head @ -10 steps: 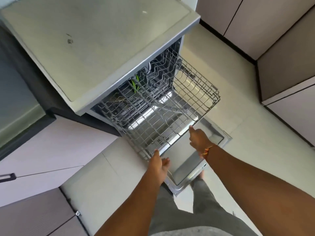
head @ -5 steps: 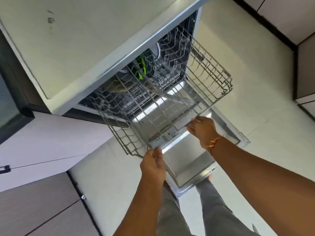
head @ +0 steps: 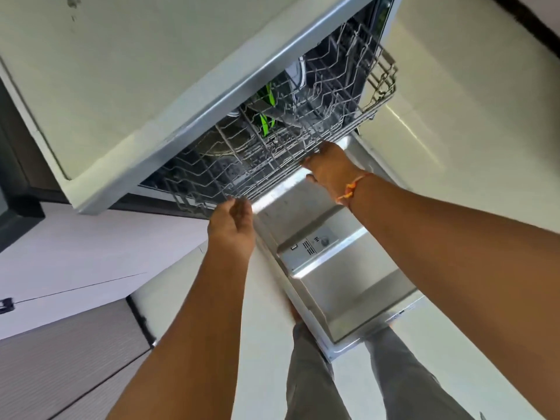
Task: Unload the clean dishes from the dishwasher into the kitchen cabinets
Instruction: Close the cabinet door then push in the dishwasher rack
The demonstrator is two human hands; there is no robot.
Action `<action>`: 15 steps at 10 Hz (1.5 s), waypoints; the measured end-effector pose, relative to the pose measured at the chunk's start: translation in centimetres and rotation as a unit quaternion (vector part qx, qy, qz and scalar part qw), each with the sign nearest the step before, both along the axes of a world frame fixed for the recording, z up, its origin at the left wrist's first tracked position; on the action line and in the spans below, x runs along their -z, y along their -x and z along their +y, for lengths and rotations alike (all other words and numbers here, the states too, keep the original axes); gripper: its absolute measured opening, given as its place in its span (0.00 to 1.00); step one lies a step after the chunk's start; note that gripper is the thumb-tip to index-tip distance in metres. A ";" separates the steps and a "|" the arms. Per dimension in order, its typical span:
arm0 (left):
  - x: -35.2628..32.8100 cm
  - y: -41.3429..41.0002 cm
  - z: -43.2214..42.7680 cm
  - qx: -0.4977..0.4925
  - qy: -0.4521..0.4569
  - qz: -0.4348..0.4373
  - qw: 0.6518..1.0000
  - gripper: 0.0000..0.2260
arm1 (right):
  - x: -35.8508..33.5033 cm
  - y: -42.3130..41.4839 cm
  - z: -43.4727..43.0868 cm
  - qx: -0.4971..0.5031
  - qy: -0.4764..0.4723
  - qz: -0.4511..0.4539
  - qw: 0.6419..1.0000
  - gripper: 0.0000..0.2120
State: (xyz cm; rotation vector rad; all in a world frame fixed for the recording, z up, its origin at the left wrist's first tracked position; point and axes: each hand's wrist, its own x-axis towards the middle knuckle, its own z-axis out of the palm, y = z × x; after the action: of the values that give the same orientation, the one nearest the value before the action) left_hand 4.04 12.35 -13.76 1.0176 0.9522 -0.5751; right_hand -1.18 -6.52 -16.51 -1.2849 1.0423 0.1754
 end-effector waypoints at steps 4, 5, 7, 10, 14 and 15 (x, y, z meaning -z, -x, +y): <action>2.0 -3.3 0.0 0.028 -0.006 -0.053 0.998 0.06 | 0.5 -3.8 -0.5 0.009 0.046 -0.038 0.998 0.18; 3.1 -5.1 0.4 0.062 0.013 -0.076 0.995 0.08 | 0.5 -5.2 -1.6 -0.049 0.067 -0.035 0.996 0.16; 4.7 -8.3 0.6 0.088 -0.018 -0.109 0.990 0.15 | 1.1 -7.1 -2.6 -0.144 0.119 -0.036 0.982 0.22; 12.5 -3.2 -3.8 0.458 -0.307 -0.210 0.808 0.15 | 7.5 -1.7 -1.8 -0.178 0.222 0.041 0.958 0.27; 26.8 -11.8 -10.3 0.693 -0.470 -0.323 0.442 0.29 | 19.2 0.7 -0.4 -0.049 0.039 -0.014 0.998 0.26; 28.3 -12.7 -11.7 0.694 -0.466 -0.341 0.430 0.23 | 20.6 0.5 -0.1 0.007 -0.020 -0.033 0.999 0.26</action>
State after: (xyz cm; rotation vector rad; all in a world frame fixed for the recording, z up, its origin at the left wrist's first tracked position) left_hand 16.74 0.63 -42.10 2.7994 -0.7889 -0.7841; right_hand -1.65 -6.59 -37.13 -1.2383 0.9866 0.1419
